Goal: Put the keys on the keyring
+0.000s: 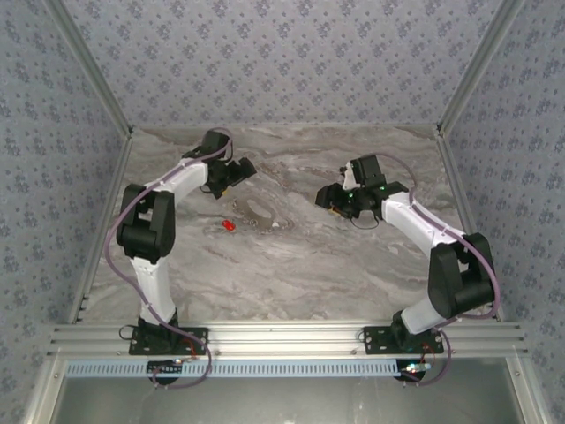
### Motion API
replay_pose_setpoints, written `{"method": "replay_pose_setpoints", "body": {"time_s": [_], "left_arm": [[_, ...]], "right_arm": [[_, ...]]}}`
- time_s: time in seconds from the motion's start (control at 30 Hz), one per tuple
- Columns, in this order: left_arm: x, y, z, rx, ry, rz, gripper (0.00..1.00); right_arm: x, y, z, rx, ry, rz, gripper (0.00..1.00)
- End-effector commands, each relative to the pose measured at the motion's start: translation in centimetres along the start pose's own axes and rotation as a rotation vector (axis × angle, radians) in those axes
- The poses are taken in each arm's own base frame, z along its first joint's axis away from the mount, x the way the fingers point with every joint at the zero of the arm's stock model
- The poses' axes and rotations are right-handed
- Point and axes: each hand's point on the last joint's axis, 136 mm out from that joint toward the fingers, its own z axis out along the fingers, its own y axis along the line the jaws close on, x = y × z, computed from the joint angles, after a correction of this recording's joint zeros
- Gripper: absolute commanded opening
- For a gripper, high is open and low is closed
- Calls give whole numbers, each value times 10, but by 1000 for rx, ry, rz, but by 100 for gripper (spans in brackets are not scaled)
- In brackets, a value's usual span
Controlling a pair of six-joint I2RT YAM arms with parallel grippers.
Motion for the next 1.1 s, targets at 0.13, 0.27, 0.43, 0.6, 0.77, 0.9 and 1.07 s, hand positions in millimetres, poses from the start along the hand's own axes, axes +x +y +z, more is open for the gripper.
{"method": "replay_pose_setpoints", "body": {"time_s": [0.13, 0.27, 0.43, 0.6, 0.77, 0.9, 1.07], "left_arm": [[14, 4, 18, -9, 41, -27, 98], [23, -10, 24, 15, 58, -10, 98], [50, -29, 32, 28, 103, 26, 98], [80, -61, 42, 78, 144, 64, 98], [115, -120, 54, 168, 194, 119, 98], [131, -168, 43, 228, 208, 192, 98], [105, -173, 11, 239, 127, 184, 98]], "right_arm": [[-18, 5, -15, 20, -60, -9, 52], [-17, 5, -18, 23, -49, -20, 52], [-11, 4, -29, 20, -55, -22, 52], [-2, 0, -41, 18, -67, -18, 52], [11, -7, -50, 21, -68, -6, 52], [26, -19, -49, 35, -44, 8, 52], [35, -30, -42, 51, -30, 7, 52]]}}
